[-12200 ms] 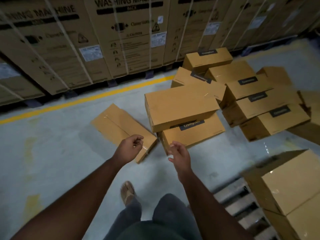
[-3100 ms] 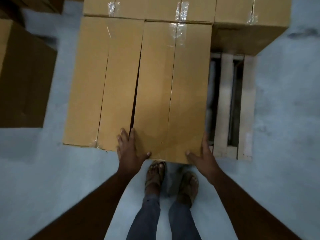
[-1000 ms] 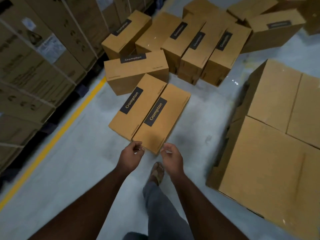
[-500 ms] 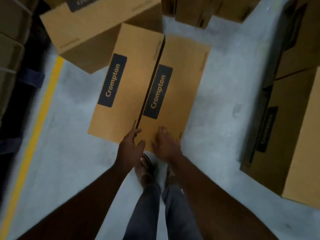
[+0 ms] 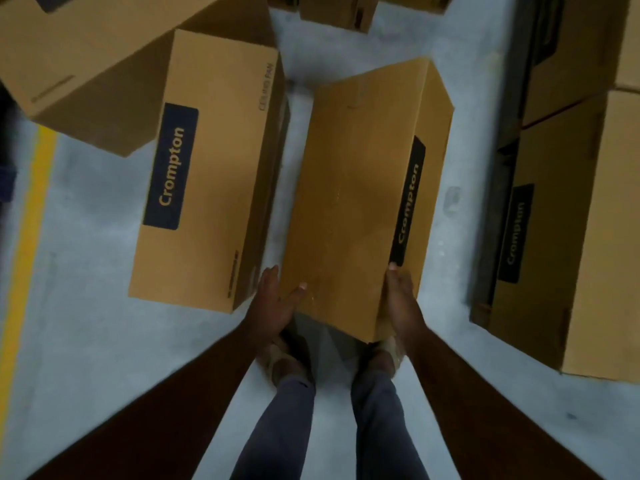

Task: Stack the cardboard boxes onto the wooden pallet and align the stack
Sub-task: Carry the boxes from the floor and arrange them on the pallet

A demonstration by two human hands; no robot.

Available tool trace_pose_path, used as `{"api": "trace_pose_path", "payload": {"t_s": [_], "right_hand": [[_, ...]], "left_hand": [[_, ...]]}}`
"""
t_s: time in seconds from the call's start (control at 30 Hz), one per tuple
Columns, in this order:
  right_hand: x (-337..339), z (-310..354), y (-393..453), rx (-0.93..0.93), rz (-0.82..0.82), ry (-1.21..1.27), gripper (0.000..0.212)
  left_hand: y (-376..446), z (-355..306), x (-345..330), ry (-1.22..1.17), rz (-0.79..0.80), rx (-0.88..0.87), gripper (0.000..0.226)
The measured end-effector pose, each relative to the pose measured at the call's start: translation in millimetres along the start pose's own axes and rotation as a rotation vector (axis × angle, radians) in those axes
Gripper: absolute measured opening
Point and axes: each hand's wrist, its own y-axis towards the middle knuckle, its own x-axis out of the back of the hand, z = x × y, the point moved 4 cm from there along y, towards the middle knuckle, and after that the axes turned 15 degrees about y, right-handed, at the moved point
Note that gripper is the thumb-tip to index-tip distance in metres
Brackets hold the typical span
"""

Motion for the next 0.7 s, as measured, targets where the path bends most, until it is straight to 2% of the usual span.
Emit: {"api": "trace_pose_path", "payload": {"t_s": [0.03,0.1,0.13,0.23,0.3,0.4,0.5,0.63,0.7], "right_hand": [[0.9,-2.6,-3.3,0.044,-0.005,-0.015,0.094],[3.8,-9.0,-9.5,0.134,-0.013,-0.013,0.112],[4.8,-12.7,-12.0,0.169,-0.001,-0.013,0.120],[14.4,-32.9,-8.3,0.195,0.071,-0.083,0.125],[28.1,-44.3,5.9,0.146,0.112,-0.100,0.132],[44.5,-44.3,23.6,0.059,0.186,-0.026,0.135],[62.8,-35.3,22.4,0.079,0.216,0.047,0.125],[103.2,-11.6,-15.3,0.156,0.246,0.179,0.104],[127.0,1.7,-46.8,0.157,0.289,0.238,0.095]], "left_hand": [[7.9,-1.8,-6.6,-0.009,0.038,0.020,0.074],[26.9,-7.0,-17.0,-0.049,0.108,0.003,0.036],[34.6,-9.9,-20.1,-0.080,0.143,-0.029,0.042],[57.9,-8.7,-29.1,-0.105,0.210,0.014,0.115],[68.8,-10.0,-36.4,-0.106,0.225,0.051,0.132],[72.2,-5.8,-47.1,-0.103,0.214,0.081,0.138],[61.4,-4.9,-49.4,-0.151,0.103,0.020,0.121],[11.7,-23.8,-33.3,-0.298,-0.029,-0.085,0.072],[-26.3,-39.5,-27.4,-0.355,-0.015,-0.120,0.068]]}}
